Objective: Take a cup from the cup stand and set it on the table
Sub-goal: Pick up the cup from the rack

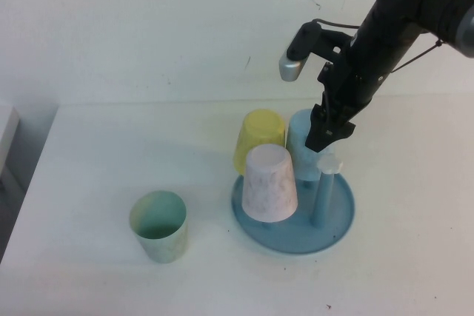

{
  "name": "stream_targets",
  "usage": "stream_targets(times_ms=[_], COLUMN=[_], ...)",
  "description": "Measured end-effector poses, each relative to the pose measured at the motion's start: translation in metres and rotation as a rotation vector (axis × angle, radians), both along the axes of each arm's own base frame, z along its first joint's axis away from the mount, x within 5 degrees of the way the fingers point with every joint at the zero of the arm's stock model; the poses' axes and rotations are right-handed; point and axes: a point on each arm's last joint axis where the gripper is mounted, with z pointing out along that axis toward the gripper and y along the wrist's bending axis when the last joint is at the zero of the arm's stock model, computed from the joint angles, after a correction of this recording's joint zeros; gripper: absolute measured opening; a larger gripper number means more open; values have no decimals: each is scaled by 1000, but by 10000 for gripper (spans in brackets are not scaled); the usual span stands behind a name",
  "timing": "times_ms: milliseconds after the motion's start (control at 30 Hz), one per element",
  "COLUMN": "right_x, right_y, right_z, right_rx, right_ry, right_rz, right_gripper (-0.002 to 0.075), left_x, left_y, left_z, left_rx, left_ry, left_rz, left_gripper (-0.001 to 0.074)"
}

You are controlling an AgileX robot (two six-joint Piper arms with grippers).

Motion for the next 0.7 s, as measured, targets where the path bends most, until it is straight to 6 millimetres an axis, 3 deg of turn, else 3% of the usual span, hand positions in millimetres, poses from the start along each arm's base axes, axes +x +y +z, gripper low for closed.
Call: stream_targets(times_ms=[300,700], right_x=[7,-11], right_y=[-1,-12], right_z=[13,86], right_rx=[-19,26], right_ry=[-60,-212], right_rz=[-8,-103], right_gripper=[536,536], left_x=[0,0], left_y=[0,0], left_z=[0,0], left_rx=[-2,-2], left_ry=[0,0], left_rz=[1,1], left_gripper=[-4,-3])
